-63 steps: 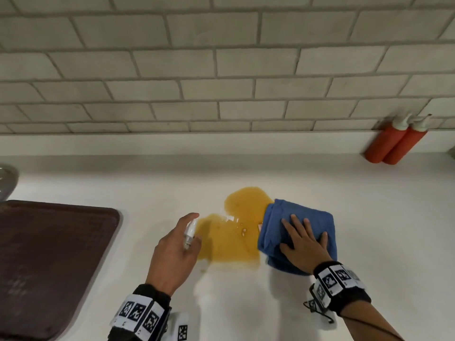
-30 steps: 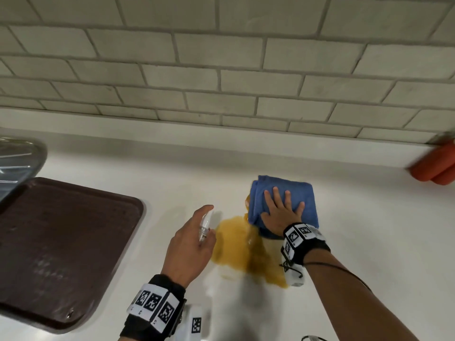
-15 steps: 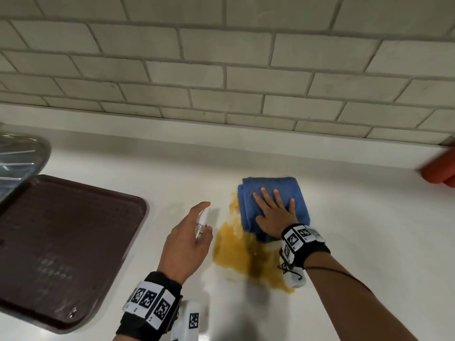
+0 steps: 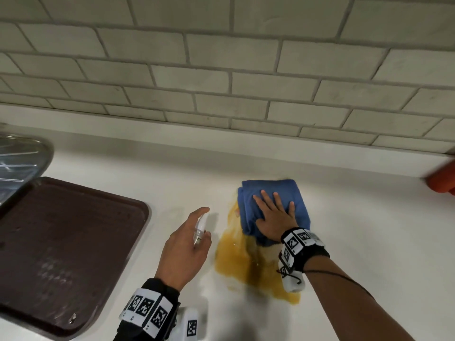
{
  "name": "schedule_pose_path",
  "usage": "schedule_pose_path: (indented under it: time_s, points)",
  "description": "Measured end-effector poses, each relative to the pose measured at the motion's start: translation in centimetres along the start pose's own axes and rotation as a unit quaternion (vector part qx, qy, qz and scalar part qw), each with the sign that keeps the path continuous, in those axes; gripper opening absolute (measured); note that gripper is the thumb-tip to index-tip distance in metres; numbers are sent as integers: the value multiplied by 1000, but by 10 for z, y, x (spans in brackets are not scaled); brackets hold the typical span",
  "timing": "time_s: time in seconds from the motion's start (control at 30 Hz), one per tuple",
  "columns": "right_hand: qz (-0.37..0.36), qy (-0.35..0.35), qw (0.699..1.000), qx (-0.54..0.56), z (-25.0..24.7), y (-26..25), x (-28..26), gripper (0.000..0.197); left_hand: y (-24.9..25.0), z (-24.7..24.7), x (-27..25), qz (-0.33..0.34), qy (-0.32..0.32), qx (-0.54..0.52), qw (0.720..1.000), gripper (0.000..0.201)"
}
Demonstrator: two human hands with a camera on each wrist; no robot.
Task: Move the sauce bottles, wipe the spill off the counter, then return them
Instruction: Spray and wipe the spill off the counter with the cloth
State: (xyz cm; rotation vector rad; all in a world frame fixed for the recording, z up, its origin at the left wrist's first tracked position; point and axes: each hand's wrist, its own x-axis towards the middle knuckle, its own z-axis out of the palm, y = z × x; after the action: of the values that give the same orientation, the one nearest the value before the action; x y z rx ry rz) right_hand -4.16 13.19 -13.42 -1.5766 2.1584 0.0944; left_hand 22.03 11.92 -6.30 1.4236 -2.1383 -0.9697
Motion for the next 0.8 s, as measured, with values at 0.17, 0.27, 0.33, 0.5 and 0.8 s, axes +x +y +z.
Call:
schedule_pose_path:
  time_s: [0.17, 0.27, 0.33, 0.5, 0.8]
  points:
    - [37, -2, 999, -6, -15, -12, 24, 76, -2, -2, 4, -12, 10, -2, 1000, 51]
    - [-17, -17, 999, -26, -14, -28, 19, 84, 1, 2, 9, -13, 10, -4, 1000, 51]
    - [-81, -26, 996, -28, -6, -36, 9, 85, 4, 5, 13, -8, 2, -8, 1000, 51]
    - [-126, -14, 991, 31, 2, -29, 5, 69, 8, 8, 18, 10, -13, -16, 1000, 51]
    - [-11, 38, 998, 43, -5, -25, 52, 76, -6, -1, 23, -13, 1, -8, 1000, 50]
